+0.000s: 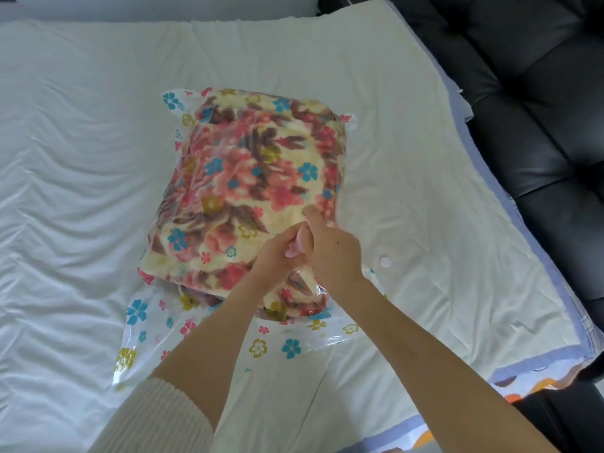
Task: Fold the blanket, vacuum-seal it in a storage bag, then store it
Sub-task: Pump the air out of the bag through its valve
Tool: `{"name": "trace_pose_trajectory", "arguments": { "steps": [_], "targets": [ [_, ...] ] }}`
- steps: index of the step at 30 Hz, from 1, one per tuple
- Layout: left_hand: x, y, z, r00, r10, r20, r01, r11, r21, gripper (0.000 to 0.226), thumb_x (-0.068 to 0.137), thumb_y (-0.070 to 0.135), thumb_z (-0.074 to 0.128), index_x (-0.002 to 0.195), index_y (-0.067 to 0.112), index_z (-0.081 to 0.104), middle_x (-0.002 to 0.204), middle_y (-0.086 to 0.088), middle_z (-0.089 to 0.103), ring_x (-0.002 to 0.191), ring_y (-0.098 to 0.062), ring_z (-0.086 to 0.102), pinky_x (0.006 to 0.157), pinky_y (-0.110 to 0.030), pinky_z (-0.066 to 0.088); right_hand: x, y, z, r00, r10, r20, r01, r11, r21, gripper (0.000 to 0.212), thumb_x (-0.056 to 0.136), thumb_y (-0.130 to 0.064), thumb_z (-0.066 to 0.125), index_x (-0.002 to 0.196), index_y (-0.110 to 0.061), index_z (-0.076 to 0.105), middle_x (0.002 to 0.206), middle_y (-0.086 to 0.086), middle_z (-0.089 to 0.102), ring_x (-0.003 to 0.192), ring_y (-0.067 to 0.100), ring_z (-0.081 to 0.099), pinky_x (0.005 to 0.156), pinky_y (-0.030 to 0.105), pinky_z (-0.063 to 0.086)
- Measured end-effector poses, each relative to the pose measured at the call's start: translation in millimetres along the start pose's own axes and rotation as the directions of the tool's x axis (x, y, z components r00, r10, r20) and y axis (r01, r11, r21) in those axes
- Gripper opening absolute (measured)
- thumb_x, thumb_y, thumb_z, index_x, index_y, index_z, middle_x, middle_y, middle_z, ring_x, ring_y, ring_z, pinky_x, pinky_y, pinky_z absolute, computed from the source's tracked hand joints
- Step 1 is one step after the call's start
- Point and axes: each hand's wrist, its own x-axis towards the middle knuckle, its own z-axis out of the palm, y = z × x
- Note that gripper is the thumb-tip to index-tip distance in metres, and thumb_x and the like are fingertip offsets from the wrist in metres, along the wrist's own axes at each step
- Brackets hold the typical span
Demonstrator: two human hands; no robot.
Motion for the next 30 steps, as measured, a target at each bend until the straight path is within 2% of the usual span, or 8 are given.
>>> {"name": "trace_pose_trajectory", "arguments": {
  "steps": [5, 9, 11, 14, 20, 22, 25, 30],
  "targets": [
    [4.3, -1.3, -10.2, 1.000, -0.001, -0.014, 0.000, 0.998, -0.069, 0.043, 0.077, 0.006, 0.073, 0.113, 0.024, 0.060, 0.103, 0.016, 0.067, 0.095, 0.006, 0.061, 0.081, -0.008, 0.043, 11.1, -6.0, -74.9, 0.883, -0.081, -0.463, 0.155, 0.980, 0.126, 0.016, 0.088, -0.023, 0.054, 0.094, -0.018, 0.068, 0.042, -0.002, 0.045, 0.034, 0.019, 0.034, 0.040, 0.020, 0.027],
    [2.9, -0.2, -5.4, 1.000, -0.009, 0.019, 0.010, 0.998, -0.068, 0.044, 0.076, 0.013, 0.074, 0.115, 0.026, 0.060, 0.099, 0.020, 0.068, 0.094, 0.001, 0.062, 0.080, -0.011, 0.045, 2.2, -2.7, -47.3, 0.911, 0.145, -0.386, -0.037, 0.961, 0.274, 0.019, 0.088, -0.018, 0.051, 0.096, -0.017, 0.068, 0.044, -0.005, 0.037, 0.038, 0.016, 0.035, 0.041, 0.020, 0.021],
    [1.6, 0.5, -3.4, 1.000, -0.007, 0.018, 0.008, 0.999, -0.041, 0.031, 0.075, 0.015, 0.066, 0.103, 0.026, 0.059, 0.082, 0.026, 0.065, 0.078, 0.007, 0.059, 0.072, -0.009, 0.042, -1.5, -4.9, -3.9, 0.983, 0.113, -0.145, -0.090, 0.983, 0.160, 0.015, 0.086, -0.014, 0.052, 0.095, -0.016, 0.064, 0.044, -0.009, 0.027, 0.037, 0.017, 0.036, 0.042, 0.019, 0.019],
    [1.4, 0.7, -6.7, 1.000, -0.025, -0.003, 0.025, 0.997, -0.074, 0.030, 0.078, 0.003, 0.068, 0.103, 0.019, 0.061, 0.083, 0.026, 0.065, 0.080, 0.011, 0.059, 0.073, -0.007, 0.042, 9.4, -8.0, -15.4, 0.996, 0.009, -0.091, -0.004, 0.998, 0.062, 0.021, 0.087, -0.021, 0.047, 0.098, -0.016, 0.064, 0.048, -0.005, 0.037, 0.042, 0.022, 0.048, 0.046, 0.021, 0.024],
    [8.8, -1.2, -9.9, 1.000, -0.020, 0.007, 0.021, 0.995, -0.097, 0.048, 0.077, 0.009, 0.075, 0.114, 0.035, 0.058, 0.103, 0.027, 0.066, 0.101, 0.006, 0.059, 0.088, -0.012, 0.045, 20.0, -9.9, -64.5, 0.822, 0.147, -0.550, 0.016, 0.959, 0.282, 0.021, 0.084, -0.021, 0.050, 0.095, -0.021, 0.068, 0.051, -0.004, 0.047, 0.045, 0.019, 0.045, 0.048, 0.024, 0.035],
    [6.6, -4.3, -8.0, 1.000, -0.025, 0.005, 0.026, 0.993, -0.115, 0.036, 0.079, 0.004, 0.071, 0.111, 0.019, 0.061, 0.095, 0.023, 0.066, 0.092, 0.005, 0.060, 0.084, -0.013, 0.044, 10.8, -10.9, -16.6, 0.973, 0.082, -0.214, -0.057, 0.991, 0.119, 0.023, 0.092, -0.021, 0.044, 0.107, -0.020, 0.062, 0.058, 0.001, 0.056, 0.055, 0.025, 0.057, 0.050, 0.026, 0.036],
    [2.3, -0.5, -8.3, 1.000, -0.024, 0.006, 0.025, 0.993, -0.112, 0.032, 0.079, 0.005, 0.068, 0.105, 0.023, 0.061, 0.088, 0.020, 0.066, 0.085, -0.001, 0.060, 0.077, -0.011, 0.045, 12.8, -2.6, -2.3, 0.990, 0.005, 0.141, 0.000, 0.999, -0.038, 0.023, 0.098, -0.025, 0.039, 0.116, -0.020, 0.052, 0.071, 0.002, 0.055, 0.074, 0.027, 0.062, 0.059, 0.028, 0.034],
    [7.8, 0.6, -13.6, 1.000, -0.017, 0.010, 0.018, 0.995, -0.103, 0.054, 0.075, 0.007, 0.076, 0.111, 0.042, 0.057, 0.104, 0.024, 0.066, 0.102, 0.003, 0.061, 0.086, -0.012, 0.046, 23.4, -12.3, -92.0, 0.922, 0.028, -0.385, 0.058, 0.976, 0.210, 0.018, 0.087, -0.026, 0.048, 0.095, -0.024, 0.065, 0.048, -0.008, 0.044, 0.045, 0.013, 0.040, 0.051, 0.028, 0.032]
  ]
}}
